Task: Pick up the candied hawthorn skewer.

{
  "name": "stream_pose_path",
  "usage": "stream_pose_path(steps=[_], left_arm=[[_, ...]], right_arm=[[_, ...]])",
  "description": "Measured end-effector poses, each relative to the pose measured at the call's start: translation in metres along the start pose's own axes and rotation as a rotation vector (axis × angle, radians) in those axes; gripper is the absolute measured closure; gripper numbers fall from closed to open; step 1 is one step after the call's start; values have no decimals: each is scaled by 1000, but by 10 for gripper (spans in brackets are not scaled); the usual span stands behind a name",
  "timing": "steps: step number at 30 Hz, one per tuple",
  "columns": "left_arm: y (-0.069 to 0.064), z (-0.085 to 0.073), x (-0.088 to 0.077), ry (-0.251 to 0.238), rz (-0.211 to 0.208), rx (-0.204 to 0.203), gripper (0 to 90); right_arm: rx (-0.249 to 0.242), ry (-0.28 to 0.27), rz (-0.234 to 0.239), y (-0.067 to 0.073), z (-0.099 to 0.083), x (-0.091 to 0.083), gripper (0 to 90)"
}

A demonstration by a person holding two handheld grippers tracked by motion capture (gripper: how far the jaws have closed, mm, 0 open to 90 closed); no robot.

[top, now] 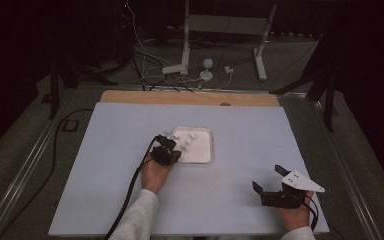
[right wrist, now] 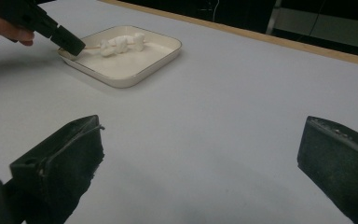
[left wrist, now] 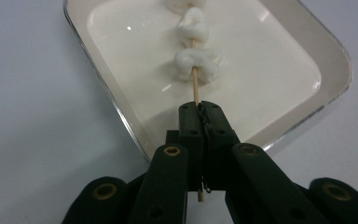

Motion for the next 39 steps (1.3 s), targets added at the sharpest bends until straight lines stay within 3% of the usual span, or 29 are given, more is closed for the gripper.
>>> stream_pose_path(steps=[2,8,19,22,25,29,35,39], left_arm=[[2,-3,2,22,0,-2,865],[0,-4,-1,14,-8,9,899],[-1,0,-25,-80,-40,13,899],[1,-2,-32,-113,-66,-16,899],[0,-5,-39,-147,-86,-13,899],[1,-9,-48,-178,-93,-18,899],[2,-13,-58,-217,-105,-9,899],[3,-14,-65,-237,-91,-2,899]], right_arm=[[-2,0,1,0,0,0,0],[0,0,-2,0,0,0,0],[-3,0,0,0,0,1,0],[0,-2,3,0,0,1,0],[36,-10,20,-1,1,1,0],[47,-8,23,-1,3,2,0],[39,-12,40,-3,18,2,0],[38,-23,53,-3,29,3,0]])
Point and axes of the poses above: each handheld gripper's, and its own axes: x roughly forward along the jaws, z roughly out of its top, y roughly to its left, the point moved 5 cm from there along x, roughly forward along the jaws, and after that the axes turned 8 degrees about -x, right-handed, at the moved point
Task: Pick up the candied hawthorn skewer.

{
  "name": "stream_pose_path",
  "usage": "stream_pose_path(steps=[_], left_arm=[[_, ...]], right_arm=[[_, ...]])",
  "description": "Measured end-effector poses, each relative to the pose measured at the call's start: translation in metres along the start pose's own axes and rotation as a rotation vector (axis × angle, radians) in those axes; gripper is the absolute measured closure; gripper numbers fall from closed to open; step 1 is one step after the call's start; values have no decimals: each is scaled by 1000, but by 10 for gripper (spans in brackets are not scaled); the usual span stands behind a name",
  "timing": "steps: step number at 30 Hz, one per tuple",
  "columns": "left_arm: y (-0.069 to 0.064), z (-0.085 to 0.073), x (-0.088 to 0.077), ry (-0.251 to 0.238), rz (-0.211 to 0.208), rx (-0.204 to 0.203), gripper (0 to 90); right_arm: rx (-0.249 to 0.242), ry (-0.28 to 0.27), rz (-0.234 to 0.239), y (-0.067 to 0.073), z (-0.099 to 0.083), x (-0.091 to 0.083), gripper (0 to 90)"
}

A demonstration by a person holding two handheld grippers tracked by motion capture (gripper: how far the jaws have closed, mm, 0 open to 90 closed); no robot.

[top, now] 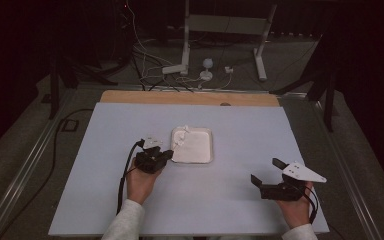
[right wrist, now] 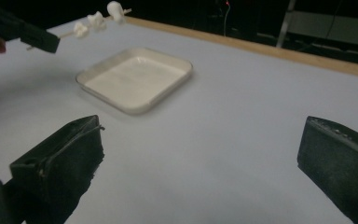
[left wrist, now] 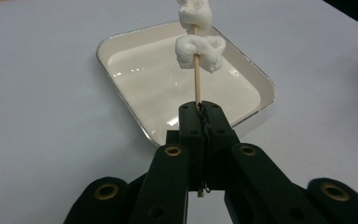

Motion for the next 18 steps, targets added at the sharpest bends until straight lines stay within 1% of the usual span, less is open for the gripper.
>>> stream_pose_path(steps=[3,4,5,7,10,11,13,14,18], left_arm=[[0,-1,-4,-13,1,2,899],[0,-1,-6,-15,3,7,899],[0,-1,-7,-18,-1,8,899],[-1,-2,-9,-25,-9,14,899],[-2,-4,-11,-36,-34,20,899],[-2,-4,-11,-37,-35,24,899],[-2,-4,-11,-41,-44,33,899],[-3,-4,-11,-51,-55,40,899],[-6,-5,-12,-61,-71,51,899]], right_arm=[[-3,-14,18,0,12,4,0],[-4,-17,37,-1,19,8,0],[-4,-17,37,-1,19,8,0],[-14,-18,59,-1,26,13,0],[-32,-11,72,-1,36,21,0],[-35,-8,73,-1,39,23,0],[-33,-7,78,-2,44,26,0],[-28,-7,81,-2,46,28,0],[-17,-20,93,-3,59,34,0]])
Point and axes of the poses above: each handheld gripper's, and its own axes: x roughly forward along the jaws, z roughly out of its top, y roughly to its left, the point moved 5 cm from there along x, roughly forward along the jaws, and after that the axes turned 8 degrees about -x, right-handed, at the moved point
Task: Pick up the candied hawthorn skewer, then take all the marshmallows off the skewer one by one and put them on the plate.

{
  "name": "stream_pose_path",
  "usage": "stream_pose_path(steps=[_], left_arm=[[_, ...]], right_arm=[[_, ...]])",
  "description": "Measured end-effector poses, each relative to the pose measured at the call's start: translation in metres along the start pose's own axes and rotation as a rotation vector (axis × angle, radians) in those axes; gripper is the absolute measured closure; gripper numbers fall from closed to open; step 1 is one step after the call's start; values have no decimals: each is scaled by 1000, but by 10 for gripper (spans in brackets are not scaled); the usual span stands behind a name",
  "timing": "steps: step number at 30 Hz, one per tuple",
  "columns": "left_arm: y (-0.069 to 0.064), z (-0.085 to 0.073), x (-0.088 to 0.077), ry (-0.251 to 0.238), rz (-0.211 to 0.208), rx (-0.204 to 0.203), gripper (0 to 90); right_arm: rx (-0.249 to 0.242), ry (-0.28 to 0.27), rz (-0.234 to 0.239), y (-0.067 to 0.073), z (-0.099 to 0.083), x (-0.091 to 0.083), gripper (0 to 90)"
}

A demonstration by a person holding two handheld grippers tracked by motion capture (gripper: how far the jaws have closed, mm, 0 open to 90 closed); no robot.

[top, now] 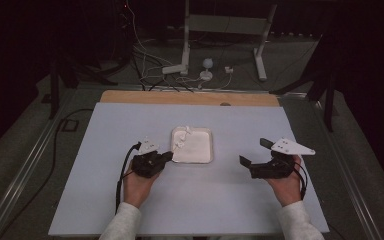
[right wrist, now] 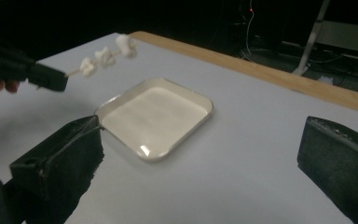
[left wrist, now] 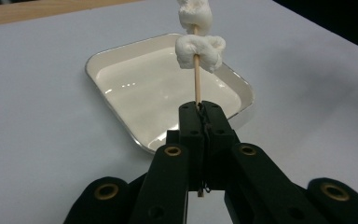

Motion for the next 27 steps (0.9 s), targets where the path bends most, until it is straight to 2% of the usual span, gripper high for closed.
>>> stream_pose_path(steps=[6,14,22,27], left_arm=[[0,-2,-4,-23,-11,-7,899],[1,-1,-9,-50,-15,1,899],[-1,0,-10,-64,-16,2,899],[-5,1,-9,-74,-25,17,899]], right_arm=[[-8,-18,19,4,18,11,0],[-15,-16,71,15,34,39,0],[35,-27,136,23,52,65,0],[80,-8,194,27,58,80,62]])
Point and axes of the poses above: each handheld gripper's, and its own axes: x roughly forward along the jaws, z roughly out of its top, y roughly to its left, the point moved 5 cm from there along x, roughly forward along the jaws, and after that the axes turned 8 degrees about -x, right-handed, at the moved point
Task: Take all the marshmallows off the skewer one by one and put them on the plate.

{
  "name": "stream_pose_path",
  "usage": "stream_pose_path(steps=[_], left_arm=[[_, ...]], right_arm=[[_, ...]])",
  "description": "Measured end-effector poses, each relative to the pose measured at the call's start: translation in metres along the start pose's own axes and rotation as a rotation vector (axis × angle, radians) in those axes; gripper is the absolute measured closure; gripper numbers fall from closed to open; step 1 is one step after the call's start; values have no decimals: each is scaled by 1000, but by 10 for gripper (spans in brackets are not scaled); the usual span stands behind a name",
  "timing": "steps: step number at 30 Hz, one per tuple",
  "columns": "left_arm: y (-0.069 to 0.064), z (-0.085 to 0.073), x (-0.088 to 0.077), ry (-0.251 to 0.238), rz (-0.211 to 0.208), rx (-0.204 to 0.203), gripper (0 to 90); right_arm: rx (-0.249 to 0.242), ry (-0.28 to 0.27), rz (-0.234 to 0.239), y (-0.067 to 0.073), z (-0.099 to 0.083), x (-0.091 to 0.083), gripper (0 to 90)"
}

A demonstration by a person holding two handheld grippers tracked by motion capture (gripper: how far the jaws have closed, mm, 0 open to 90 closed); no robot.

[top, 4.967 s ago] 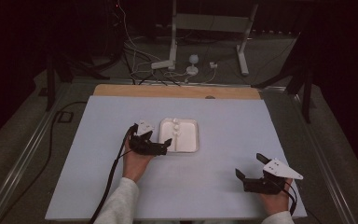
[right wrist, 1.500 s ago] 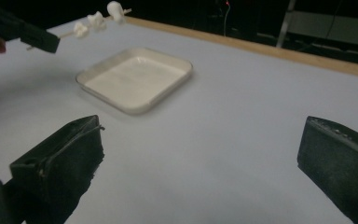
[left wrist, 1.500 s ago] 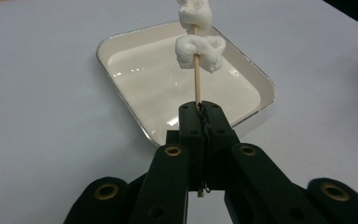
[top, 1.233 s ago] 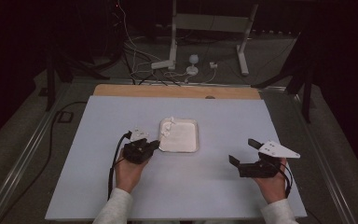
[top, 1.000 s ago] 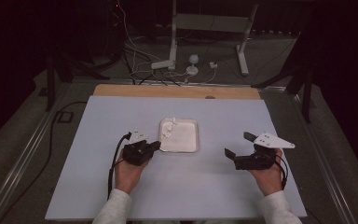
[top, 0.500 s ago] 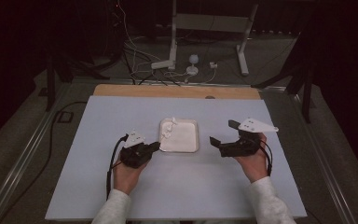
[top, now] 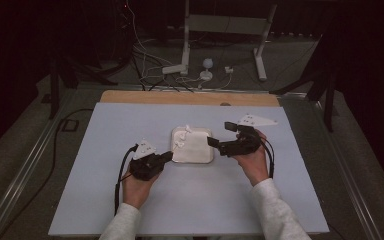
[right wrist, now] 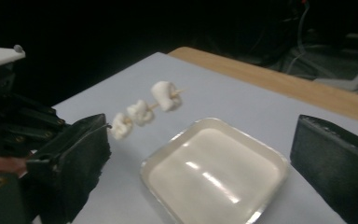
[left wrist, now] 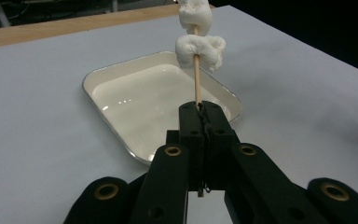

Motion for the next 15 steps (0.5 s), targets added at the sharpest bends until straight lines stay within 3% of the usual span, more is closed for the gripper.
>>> stream_pose_path(steps=[5,6,7,8,10,12,15], left_arm=[[-4,2,0,-11,-19,1,899],[-4,2,0,-14,-26,-6,899],[-5,2,0,-18,-37,-14,899],[-6,3,0,-17,-40,-10,899],[-8,3,1,-20,-47,-5,899],[-9,3,2,-23,-57,1,899],[-11,3,2,-32,-77,10,899]], right_arm=[[71,9,63,1,0,14,209],[106,29,72,1,-2,21,336],[106,29,72,1,-2,21,336],[129,56,75,1,-4,27,444],[133,58,85,2,-4,29,467],[170,46,129,4,-5,36,491],[203,33,150,5,-4,39,500]])
Point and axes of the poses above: each handheld gripper's, and its own axes: x roughly forward along the jaws, z roughly out of its top, y roughly to its left, the point moved 5 cm from there along x, roughly forward along the jaws, and after that the axes turned 8 degrees about -x, right-handed, at the moved point
